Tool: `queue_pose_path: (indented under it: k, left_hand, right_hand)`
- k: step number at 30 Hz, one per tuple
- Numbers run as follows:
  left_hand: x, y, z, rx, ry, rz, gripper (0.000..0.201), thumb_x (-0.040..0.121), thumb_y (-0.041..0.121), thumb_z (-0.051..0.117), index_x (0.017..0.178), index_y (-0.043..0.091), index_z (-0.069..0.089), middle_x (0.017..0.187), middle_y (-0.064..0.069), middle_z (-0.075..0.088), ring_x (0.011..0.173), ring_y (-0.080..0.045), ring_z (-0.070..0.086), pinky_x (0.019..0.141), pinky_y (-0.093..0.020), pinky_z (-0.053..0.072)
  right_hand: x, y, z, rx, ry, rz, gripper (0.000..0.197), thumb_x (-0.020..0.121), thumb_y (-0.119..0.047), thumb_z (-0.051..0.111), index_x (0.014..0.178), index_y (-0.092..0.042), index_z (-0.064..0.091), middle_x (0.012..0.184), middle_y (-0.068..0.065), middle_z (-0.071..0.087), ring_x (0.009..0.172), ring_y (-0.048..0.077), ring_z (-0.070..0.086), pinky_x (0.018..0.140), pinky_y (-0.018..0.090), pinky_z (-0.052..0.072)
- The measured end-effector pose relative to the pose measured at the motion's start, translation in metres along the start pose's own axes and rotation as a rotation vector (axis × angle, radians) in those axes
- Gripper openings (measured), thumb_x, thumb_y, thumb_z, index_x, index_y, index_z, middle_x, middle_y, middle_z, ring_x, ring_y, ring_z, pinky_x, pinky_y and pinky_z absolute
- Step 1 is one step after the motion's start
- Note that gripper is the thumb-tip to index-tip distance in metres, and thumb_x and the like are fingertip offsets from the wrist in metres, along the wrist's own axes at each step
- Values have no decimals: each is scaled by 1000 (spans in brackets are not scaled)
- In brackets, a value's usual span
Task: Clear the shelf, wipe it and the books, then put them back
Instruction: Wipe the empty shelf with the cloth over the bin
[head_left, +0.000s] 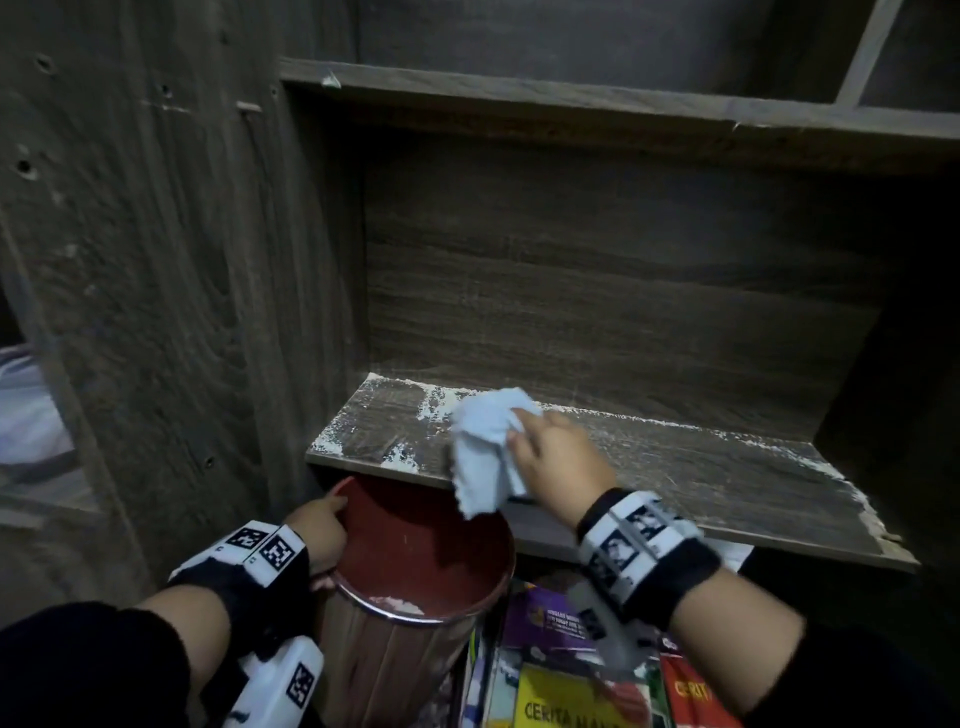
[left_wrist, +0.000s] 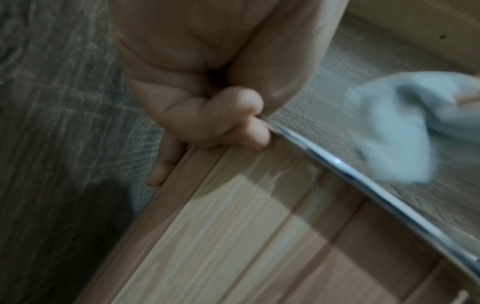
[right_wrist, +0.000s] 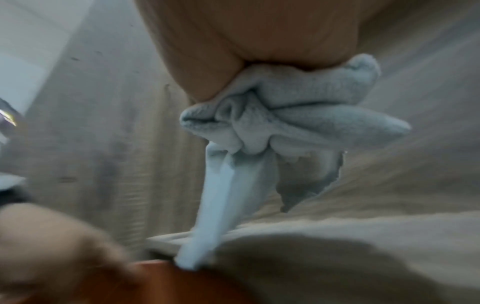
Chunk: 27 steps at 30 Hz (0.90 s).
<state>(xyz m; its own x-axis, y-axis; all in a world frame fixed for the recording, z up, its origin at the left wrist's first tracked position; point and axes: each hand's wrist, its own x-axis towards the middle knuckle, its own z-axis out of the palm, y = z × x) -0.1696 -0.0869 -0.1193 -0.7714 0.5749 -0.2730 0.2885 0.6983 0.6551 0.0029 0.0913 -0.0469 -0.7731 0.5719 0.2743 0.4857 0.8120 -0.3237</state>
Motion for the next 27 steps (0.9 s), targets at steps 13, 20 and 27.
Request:
queue_pose_path:
  k: [13, 20, 27]
  left_hand:
    - [10, 2, 12, -36, -16, 25, 62, 90, -13, 30, 146, 11, 35, 69, -23, 61, 22, -13, 42, 22, -17, 28]
    - [31, 7, 32, -109, -26, 23, 53, 88, -15, 37, 137, 5, 49, 96, -23, 68, 28, -7, 51, 30, -16, 38]
    - [42, 0, 34, -128, -14, 74, 47, 88, -18, 43, 129, 0, 53, 99, -18, 63, 46, -16, 57, 50, -21, 50]
  right_hand:
    - [-24, 191, -23, -390, -199, 725, 78, 78, -82, 10, 143, -42, 24, 152, 15, 28, 133, 38, 32, 109, 52, 25]
    - [0, 99, 15, -121, -117, 138, 51, 95, -32, 44, 146, -30, 36, 142, 17, 46, 132, 32, 39, 105, 35, 31]
    - [-3, 195, -54, -74, 251, 600, 47, 98, -31, 41, 144, -22, 39, 134, 23, 52, 119, 39, 50, 100, 40, 39]
